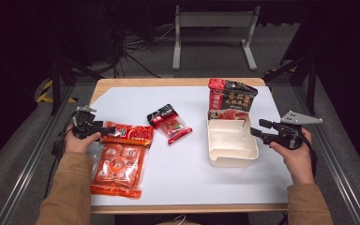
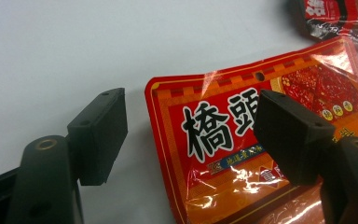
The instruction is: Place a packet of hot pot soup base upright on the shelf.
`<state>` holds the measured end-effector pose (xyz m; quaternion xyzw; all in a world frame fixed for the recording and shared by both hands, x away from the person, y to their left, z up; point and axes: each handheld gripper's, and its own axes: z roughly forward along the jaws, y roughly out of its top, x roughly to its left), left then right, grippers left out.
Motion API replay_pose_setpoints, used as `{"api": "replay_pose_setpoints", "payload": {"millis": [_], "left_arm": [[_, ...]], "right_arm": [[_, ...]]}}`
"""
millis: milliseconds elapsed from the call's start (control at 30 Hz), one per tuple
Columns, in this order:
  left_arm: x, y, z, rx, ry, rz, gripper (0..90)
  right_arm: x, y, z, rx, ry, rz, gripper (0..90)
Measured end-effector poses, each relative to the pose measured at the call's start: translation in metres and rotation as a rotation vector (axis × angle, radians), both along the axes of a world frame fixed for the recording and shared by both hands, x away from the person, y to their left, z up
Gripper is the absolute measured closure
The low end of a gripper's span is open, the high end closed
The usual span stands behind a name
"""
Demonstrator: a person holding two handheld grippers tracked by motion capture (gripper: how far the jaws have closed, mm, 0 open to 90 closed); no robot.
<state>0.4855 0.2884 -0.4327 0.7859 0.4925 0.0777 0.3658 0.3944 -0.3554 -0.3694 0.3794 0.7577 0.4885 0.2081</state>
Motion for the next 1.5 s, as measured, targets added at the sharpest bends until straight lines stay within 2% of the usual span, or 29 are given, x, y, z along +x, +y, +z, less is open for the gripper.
{"api": "replay_pose_setpoints", "payload": {"millis": [133, 333, 433, 567, 667, 800, 933, 1067, 1133, 1233, 1500], "left_arm": [[0.002, 0.000, -0.004, -0.017, 0.025, -0.003, 25.9], [0.005, -0.003, -0.010, -0.014, 0.059, -0.010, 25.7], [0.005, -0.002, -0.011, -0.014, 0.058, -0.008, 25.6], [0.005, -0.001, -0.012, -0.049, 0.064, -0.011, 28.0], [0.005, -0.002, -0.012, -0.067, 0.065, -0.033, 31.7], [0.005, -0.005, -0.012, -0.056, 0.063, -0.070, 38.2], [0.003, -0.007, -0.011, -0.071, 0.060, -0.082, 50.0], [0.001, -0.009, -0.011, -0.020, 0.044, -0.064, 60.1], [-0.001, -0.009, -0.013, -0.035, 0.043, -0.025, 66.3], [-0.001, -0.007, -0.015, -0.041, 0.045, -0.005, 74.3], [-0.001, -0.005, -0.017, -0.060, 0.052, 0.025, 86.1]], "right_arm": [[0.001, 0.001, -0.001, -0.006, 0.006, 0.001, 42.4], [0.002, 0.003, -0.004, -0.015, 0.014, 0.007, 42.4], [0.002, 0.004, -0.004, -0.012, 0.015, 0.009, 42.4], [0.002, 0.004, -0.004, -0.015, 0.014, 0.011, 42.4], [0.002, 0.005, -0.004, -0.017, 0.019, 0.013, 42.4], [0.002, 0.007, -0.004, -0.017, 0.017, 0.017, 42.4], [0.002, 0.007, -0.004, -0.017, 0.018, 0.021, 42.4], [0.003, 0.008, -0.005, -0.018, 0.021, 0.026, 42.4], [0.003, 0.009, -0.005, -0.020, 0.020, 0.028, 42.4], [0.002, 0.010, -0.005, -0.016, 0.022, 0.031, 42.4], [0.003, 0.012, -0.005, -0.019, 0.022, 0.037, 42.4]]}}
